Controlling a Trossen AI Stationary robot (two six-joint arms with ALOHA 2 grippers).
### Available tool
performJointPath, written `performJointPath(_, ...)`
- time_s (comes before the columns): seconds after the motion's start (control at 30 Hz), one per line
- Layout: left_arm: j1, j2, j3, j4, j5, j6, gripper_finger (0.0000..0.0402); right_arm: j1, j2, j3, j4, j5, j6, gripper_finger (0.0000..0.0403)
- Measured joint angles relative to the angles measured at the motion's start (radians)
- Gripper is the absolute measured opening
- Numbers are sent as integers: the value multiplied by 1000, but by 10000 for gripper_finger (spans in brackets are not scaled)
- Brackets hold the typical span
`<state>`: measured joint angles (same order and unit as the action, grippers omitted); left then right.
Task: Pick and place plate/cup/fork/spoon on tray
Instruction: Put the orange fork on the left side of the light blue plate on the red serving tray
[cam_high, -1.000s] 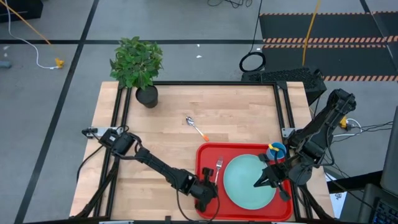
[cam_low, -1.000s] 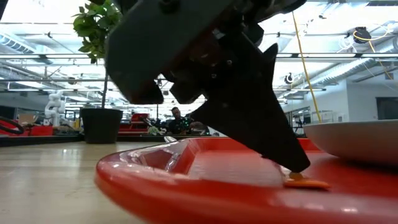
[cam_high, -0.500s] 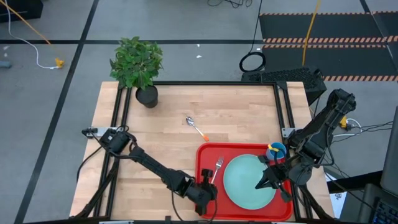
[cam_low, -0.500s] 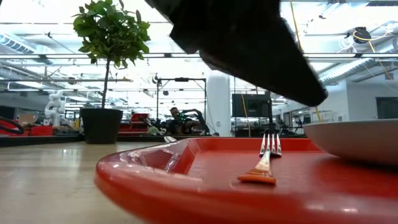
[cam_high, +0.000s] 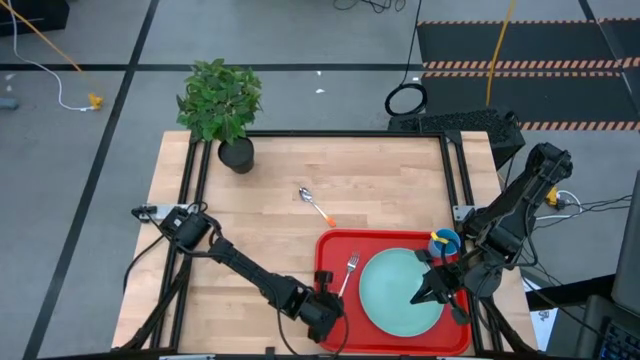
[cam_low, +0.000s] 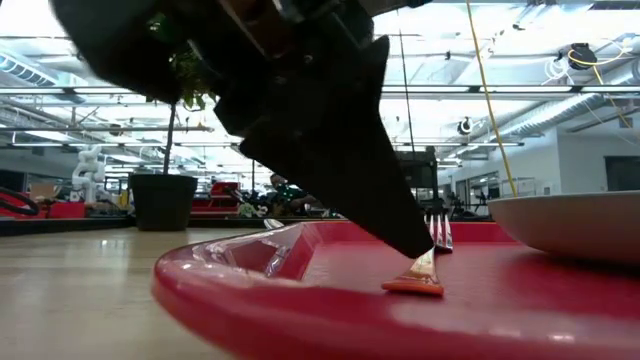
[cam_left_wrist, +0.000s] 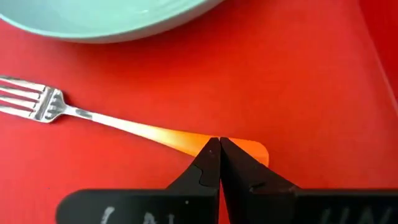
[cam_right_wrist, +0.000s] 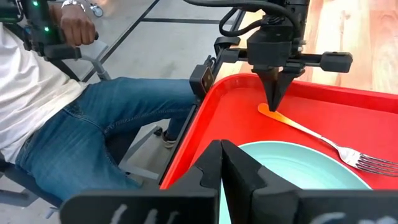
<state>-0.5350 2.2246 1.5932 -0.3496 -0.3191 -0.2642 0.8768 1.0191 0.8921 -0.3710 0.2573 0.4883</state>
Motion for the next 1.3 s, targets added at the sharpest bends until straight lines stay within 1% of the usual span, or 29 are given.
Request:
performJointPath(0.33,26,0,-25,20,0,-3,3,0,0,0,0,0,0,0)
performJointPath(0.6,53,-1,-91,193,20,0,3,0,0,0,0,1,-3,0)
performJointPath(0.7,58,0,-93,255,27,-2,3,0,0,0,0,1,-3,0)
performJointPath(0.77,58,0,-92,314,54,-27,3,0,0,0,0,0,-3,0)
performJointPath(0.83,52,0,-72,328,69,-27,3,0,0,0,0,0,-4,0)
performJointPath(0.9,40,-4,-36,301,71,-12,3,0,0,0,0,-1,-9,0)
performJointPath(0.97,28,-12,3,233,55,1,3,0,0,0,0,-2,-11,0)
performJointPath(1.07,16,-13,55,58,13,6,3,0,0,0,0,-8,-11,0)
performJointPath(1.13,16,-12,62,-28,2,-7,3,0,0,0,0,-25,-11,0)
performJointPath(1.3,16,-11,31,-39,-4,-8,3,0,0,0,0,-26,-10,0)
